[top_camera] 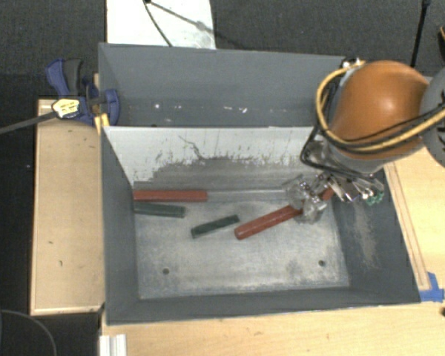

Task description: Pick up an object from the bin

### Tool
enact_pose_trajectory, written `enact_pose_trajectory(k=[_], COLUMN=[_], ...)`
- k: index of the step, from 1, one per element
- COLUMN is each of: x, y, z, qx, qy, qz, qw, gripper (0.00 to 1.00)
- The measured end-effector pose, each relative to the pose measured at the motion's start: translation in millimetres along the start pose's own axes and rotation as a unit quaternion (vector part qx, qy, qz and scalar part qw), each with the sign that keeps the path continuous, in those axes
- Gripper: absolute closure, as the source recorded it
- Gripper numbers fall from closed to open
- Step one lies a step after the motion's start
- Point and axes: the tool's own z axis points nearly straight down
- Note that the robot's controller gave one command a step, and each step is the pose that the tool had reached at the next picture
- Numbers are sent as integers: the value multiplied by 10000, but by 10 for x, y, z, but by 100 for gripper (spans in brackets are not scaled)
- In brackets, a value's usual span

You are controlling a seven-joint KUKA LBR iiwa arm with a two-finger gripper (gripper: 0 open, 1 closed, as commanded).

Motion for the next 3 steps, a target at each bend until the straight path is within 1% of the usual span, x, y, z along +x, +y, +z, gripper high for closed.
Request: enact_pose_trajectory(k=[1, 2, 3], x=[7, -176, -186], y=[18, 2, -9], z=[32, 1315, 1267], qx=[-26, -48, -30], qy=[26, 48, 24], qz=[9, -381, -358], qw=[10000, 9993, 9994], gripper=[0, 0, 100])
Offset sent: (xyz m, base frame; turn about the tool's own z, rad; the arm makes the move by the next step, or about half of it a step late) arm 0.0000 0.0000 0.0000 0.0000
